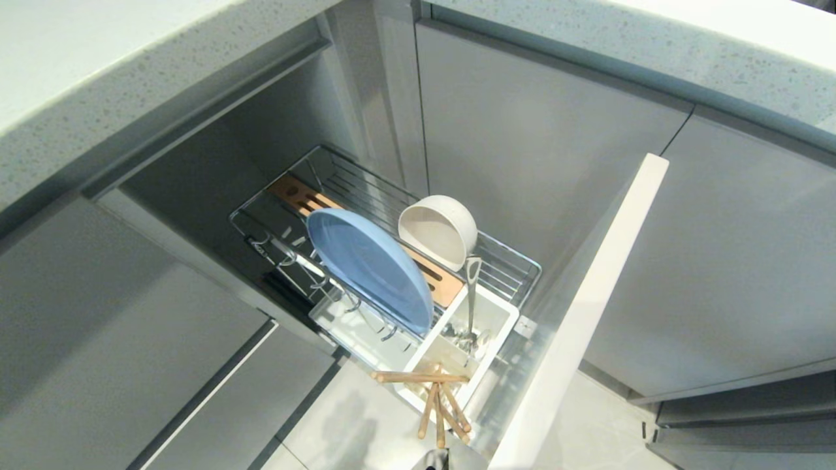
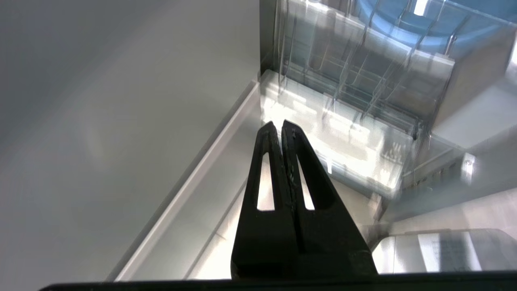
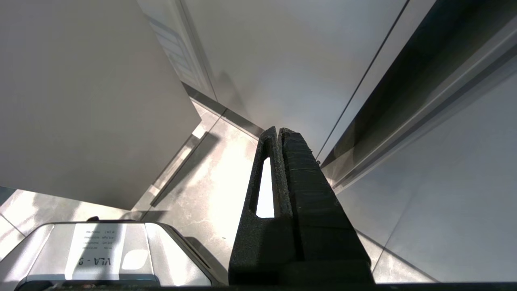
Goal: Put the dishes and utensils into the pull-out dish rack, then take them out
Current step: Take the plate out of the cupboard
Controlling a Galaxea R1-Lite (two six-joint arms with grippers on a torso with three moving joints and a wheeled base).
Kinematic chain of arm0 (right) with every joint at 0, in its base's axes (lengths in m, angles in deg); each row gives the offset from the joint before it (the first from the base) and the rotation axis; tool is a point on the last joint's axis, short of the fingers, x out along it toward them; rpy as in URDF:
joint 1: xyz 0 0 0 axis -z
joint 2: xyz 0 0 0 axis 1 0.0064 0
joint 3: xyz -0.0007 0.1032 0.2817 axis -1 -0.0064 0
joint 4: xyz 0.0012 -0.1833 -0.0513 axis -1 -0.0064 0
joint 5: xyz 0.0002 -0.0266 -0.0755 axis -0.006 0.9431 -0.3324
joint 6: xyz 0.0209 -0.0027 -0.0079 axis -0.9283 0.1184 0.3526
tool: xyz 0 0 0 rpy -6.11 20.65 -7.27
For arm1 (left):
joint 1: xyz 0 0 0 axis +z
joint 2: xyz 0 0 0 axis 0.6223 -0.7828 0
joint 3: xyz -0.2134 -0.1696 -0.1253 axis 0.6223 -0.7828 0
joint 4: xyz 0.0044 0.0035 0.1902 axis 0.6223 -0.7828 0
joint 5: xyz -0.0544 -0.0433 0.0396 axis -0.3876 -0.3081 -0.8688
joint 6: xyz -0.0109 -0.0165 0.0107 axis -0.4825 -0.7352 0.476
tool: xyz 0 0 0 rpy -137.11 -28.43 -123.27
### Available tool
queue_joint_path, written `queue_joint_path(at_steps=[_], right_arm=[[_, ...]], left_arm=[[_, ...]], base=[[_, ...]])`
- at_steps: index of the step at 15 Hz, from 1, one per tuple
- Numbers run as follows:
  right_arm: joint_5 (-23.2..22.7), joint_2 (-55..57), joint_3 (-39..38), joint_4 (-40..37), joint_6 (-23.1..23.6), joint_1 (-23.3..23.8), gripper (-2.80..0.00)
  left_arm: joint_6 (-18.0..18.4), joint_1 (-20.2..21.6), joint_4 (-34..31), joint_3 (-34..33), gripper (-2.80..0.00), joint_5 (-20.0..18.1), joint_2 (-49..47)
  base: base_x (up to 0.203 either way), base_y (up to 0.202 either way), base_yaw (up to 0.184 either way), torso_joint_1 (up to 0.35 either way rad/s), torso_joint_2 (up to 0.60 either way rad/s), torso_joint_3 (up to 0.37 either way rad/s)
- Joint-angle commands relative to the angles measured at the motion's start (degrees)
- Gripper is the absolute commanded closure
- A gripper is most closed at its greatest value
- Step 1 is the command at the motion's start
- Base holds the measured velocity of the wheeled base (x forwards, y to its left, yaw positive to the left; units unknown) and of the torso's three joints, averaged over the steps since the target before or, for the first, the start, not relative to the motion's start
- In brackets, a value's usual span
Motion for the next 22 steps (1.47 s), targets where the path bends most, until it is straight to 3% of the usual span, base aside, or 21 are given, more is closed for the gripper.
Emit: queue_joint_path(at_steps=[1, 7, 10, 14, 17, 22], right_arm=[[0.04, 0.0, -0.09, 0.03, -0.01, -0.02, 0.0], [0.0, 0.0, -0.05, -0.01, -0.01, -0.02, 0.0], [0.0, 0.0, -0.01, 0.03, -0.01, -0.02, 0.0], [-0.03, 0.0, -0.09, 0.03, -0.01, -0.02, 0.0], [0.04, 0.0, -0.09, 0.03, -0.01, -0.02, 0.0], [0.04, 0.0, -0.06, -0.01, -0.01, -0.02, 0.0]], left_arm=[[-0.01, 0.01, -0.29, -1.6, 0.0, 0.13, -0.14], [-0.98, 0.01, -0.12, -1.6, 0.0, 0.04, -0.11], [-0.76, 0.01, 4.76, 2.58, 0.0, -0.02, -0.13], [-0.5, -0.12, 4.91, 17.99, 0.0, -3.0, -2.0], [-1.92, 0.17, 5.94, 31.81, 0.0, -6.0, -12.28], [-15.46, -0.83, 15.89, 52.77, 0.0, -8.04, -35.36]], base=[[0.0, 0.0, 0.0, 0.0, 0.0, 0.0], [0.0, 0.0, 0.0, 0.0, 0.0, 0.0], [0.0, 0.0, 0.0, 0.0, 0.0, 0.0], [0.0, 0.0, 0.0, 0.0, 0.0, 0.0], [0.0, 0.0, 0.0, 0.0, 0.0, 0.0], [0.0, 0.0, 0.0, 0.0, 0.0, 0.0]])
